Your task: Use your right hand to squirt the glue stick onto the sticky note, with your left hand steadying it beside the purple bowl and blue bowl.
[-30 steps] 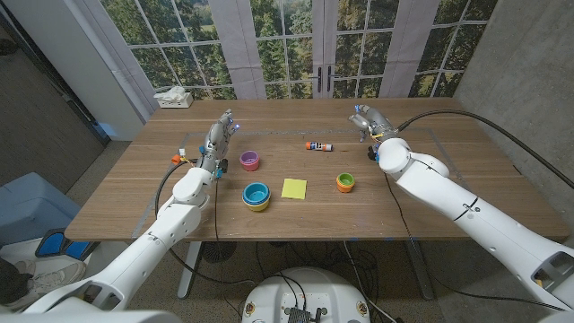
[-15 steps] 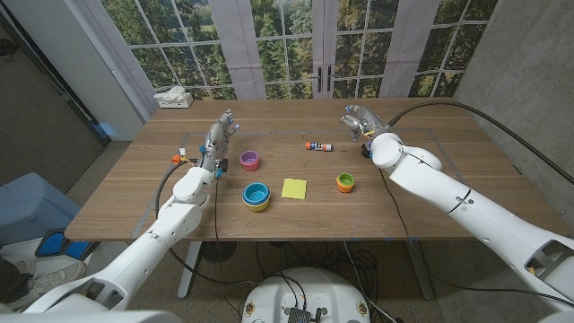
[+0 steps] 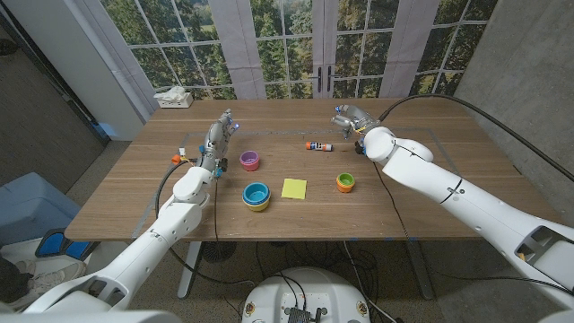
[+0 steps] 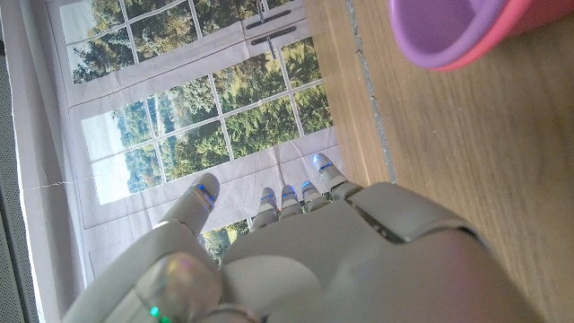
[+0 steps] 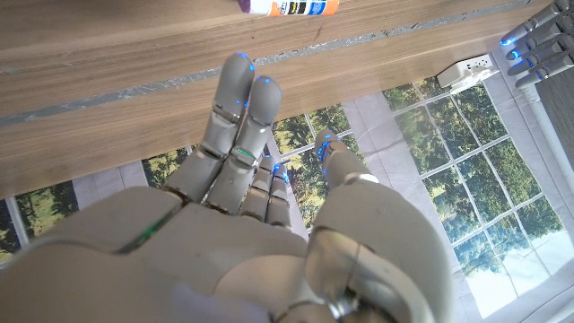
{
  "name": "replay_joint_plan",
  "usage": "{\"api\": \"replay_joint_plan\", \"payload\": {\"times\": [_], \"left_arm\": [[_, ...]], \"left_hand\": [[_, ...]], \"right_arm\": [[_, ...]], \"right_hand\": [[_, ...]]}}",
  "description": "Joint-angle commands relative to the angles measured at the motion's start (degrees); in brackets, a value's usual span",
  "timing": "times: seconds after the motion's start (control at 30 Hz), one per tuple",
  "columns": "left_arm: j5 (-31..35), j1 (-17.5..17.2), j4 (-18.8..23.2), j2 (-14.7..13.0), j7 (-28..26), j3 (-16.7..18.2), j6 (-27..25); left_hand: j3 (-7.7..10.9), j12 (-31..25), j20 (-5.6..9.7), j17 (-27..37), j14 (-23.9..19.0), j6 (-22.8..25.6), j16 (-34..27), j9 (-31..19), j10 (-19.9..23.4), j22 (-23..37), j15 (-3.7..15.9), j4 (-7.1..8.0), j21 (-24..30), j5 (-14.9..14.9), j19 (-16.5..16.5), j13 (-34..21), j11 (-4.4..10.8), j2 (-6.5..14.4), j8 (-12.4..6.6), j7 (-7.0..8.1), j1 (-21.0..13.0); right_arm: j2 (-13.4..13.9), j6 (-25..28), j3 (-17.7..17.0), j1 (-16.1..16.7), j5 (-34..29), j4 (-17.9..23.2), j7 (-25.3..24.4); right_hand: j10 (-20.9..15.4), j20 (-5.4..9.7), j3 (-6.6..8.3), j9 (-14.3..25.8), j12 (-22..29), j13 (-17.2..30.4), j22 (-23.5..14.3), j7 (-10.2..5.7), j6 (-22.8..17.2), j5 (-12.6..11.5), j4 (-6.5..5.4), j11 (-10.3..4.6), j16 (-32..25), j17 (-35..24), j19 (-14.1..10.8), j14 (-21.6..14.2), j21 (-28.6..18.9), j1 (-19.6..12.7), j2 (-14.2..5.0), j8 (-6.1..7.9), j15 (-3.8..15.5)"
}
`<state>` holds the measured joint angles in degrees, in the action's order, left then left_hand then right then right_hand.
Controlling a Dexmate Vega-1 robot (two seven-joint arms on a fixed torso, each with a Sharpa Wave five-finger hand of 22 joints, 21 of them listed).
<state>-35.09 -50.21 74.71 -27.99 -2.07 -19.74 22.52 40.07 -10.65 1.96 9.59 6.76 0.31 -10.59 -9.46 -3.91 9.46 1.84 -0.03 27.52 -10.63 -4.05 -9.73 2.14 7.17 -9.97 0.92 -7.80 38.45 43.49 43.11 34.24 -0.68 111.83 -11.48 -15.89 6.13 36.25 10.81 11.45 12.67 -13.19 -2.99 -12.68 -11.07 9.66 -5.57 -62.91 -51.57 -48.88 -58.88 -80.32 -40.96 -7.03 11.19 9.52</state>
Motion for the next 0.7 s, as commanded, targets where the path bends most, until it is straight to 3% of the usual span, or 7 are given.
{"api": "replay_joint_plan", "payload": {"times": [0.03, 0.37, 0.43, 0.7], "left_arm": [[-0.23, -0.09, -0.17, -0.17, 0.15, 0.24, 0.13], [-0.47, 0.05, -0.78, -0.15, 0.4, 0.38, 0.27], [-0.5, -0.08, -0.71, -0.24, 0.23, 0.51, 0.24], [-0.69, -0.22, -0.76, -0.47, 0.51, 0.71, 0.38]], "left_hand": [[-0.45, -0.12, 2.93, 0.16, 0.56, -0.06, 0.14, -0.28, -0.08, 0.16, 2.23, -0.23, -0.21, 0.09, 0.18, -0.16, 0.4, 2.58, -0.2, 0.23, -0.65], [-0.8, -0.11, 3.07, 0.13, 0.56, -0.17, 0.16, -0.28, -0.14, 0.16, 2.12, -0.48, -0.49, 0.14, 0.28, -0.17, 0.38, 2.36, -0.17, 0.17, -0.6], [-0.87, -0.1, 3.14, 0.12, 0.58, -0.22, 0.18, -0.28, -0.17, 0.16, 2.11, -0.55, -0.55, 0.16, 0.3, -0.17, 0.38, 2.3, -0.15, 0.17, -0.59], [-1.04, -0.09, 3.14, 0.1, 0.57, -0.22, 0.18, -0.28, -0.21, 0.16, 2.16, -0.71, -0.76, 0.16, 0.37, -0.17, 0.49, 2.31, -0.16, 0.17, -0.59]], "right_arm": [[-0.8, 0.8, 3.0, -3.66, -1.34, -1.41, 4.28], [-2.03, 1.13, 5.76, -5.48, -4.48, -2.64, 4.77], [-2.29, 1.5, 6.13, -5.71, -5.04, -2.7, 4.86], [-4.69, 3.59, 7.44, -6.38, -7.0, -3.65, 4.12]], "right_hand": [[0.62, 5.84, -0.72, 0.19, 0.14, 0.15, 0.69, 0.28, 0.2, -0.04, 0.11, 0.04, 1.24, 1.48, 0.5, -0.28, -0.42, -0.27, 0.41, 0.01, 3.17], [0.65, 5.83, -1.14, 0.21, 0.25, 0.23, 1.46, 0.28, 0.44, -0.11, 0.69, -0.02, 1.82, 2.76, 0.47, -0.82, -0.76, -1.94, 0.94, 0.02, 3.24], [0.43, 5.7, -2.04, 0.2, 0.37, 0.25, 1.85, 0.86, 0.3, 0.18, 0.97, 0.31, 2.04, 3.82, -0.55, -1.2, -1.31, -2.92, 2.62, 0.12, 3.15], [0.11, 5.67, -2.59, 0.19, 0.5, 0.27, 2.23, 0.88, 0.05, 0.34, 1.08, 0.42, 1.68, 4.25, -0.98, -2.24, -1.54, -4.34, 3.77, 0.25, 3.18]]}}
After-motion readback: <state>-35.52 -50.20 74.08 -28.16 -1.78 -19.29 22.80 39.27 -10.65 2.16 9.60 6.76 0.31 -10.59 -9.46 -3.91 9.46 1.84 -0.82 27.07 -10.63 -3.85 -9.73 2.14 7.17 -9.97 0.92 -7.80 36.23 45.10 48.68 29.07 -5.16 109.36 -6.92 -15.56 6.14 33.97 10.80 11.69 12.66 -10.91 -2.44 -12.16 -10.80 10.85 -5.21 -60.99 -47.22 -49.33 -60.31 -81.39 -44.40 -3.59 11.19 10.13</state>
